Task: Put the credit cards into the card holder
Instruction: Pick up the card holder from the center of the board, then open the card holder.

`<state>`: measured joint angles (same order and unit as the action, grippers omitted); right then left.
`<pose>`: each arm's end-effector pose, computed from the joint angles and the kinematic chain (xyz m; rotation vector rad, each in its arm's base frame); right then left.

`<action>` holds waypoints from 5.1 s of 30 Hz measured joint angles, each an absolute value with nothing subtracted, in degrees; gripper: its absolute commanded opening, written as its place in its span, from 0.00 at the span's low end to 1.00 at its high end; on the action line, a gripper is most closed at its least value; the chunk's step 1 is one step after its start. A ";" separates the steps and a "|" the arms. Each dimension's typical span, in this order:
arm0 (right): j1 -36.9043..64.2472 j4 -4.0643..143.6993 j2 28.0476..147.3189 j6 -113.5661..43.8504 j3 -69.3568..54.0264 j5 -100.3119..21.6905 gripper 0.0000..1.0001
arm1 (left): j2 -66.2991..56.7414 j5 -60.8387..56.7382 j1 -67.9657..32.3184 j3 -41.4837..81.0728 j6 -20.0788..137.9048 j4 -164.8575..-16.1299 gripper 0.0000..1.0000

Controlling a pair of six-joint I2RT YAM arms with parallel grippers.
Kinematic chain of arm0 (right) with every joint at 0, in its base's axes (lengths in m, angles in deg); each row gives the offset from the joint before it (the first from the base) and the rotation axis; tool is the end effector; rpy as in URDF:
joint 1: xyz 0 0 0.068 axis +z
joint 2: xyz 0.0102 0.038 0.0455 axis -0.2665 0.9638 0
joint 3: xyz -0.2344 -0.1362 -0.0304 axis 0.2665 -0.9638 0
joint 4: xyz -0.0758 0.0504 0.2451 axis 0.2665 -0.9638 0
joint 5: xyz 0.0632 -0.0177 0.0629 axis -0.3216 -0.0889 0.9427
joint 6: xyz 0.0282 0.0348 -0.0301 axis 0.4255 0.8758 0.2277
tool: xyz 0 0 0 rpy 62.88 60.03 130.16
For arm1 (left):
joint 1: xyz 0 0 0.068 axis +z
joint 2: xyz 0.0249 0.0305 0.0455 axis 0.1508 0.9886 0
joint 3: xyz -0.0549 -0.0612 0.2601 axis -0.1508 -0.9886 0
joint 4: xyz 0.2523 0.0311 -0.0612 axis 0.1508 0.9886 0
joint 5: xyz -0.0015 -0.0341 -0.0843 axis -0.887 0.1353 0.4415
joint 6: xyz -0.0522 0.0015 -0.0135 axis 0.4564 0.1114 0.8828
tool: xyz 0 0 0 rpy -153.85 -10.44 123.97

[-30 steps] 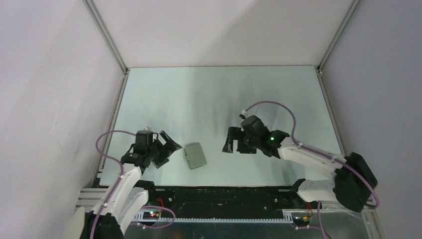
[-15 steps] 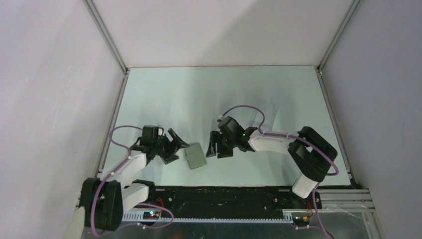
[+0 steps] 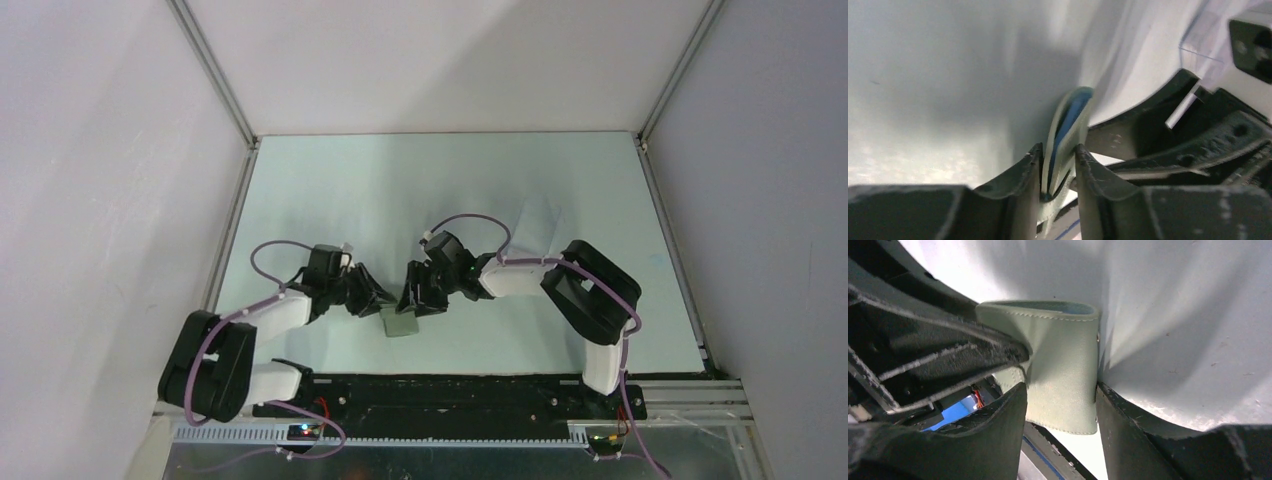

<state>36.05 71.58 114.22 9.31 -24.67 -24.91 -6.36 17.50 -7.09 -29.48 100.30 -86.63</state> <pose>0.2247 0.3039 0.1404 -0.2181 2.7350 1.1563 0.1989 -0.0734 0.1307 -0.6416 2.6071 -1.0566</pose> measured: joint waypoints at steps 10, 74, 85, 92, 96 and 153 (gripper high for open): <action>36.03 68.26 111.26 6.95 -24.67 -23.88 0.81 | -16.77 14.07 -12.01 -29.44 99.39 -80.38 0.00; 62.76 33.57 104.97 -19.96 -0.95 -84.08 0.00 | -52.22 1.63 -14.09 -24.58 121.05 -64.23 0.83; 32.07 48.09 71.22 -6.87 -27.18 -36.97 0.00 | -46.75 9.98 -14.09 -20.47 110.29 -70.28 0.85; 24.84 59.10 66.09 2.34 -33.56 -16.95 0.00 | -41.40 19.10 -18.04 -24.23 113.09 -93.58 0.82; 23.31 68.06 65.06 8.92 -36.06 -9.37 0.00 | -38.43 20.54 -22.66 -24.06 113.31 -101.34 0.76; 51.98 19.93 93.17 -12.42 -0.52 -68.67 0.70 | -33.51 4.67 -31.31 -18.38 113.42 -73.98 0.00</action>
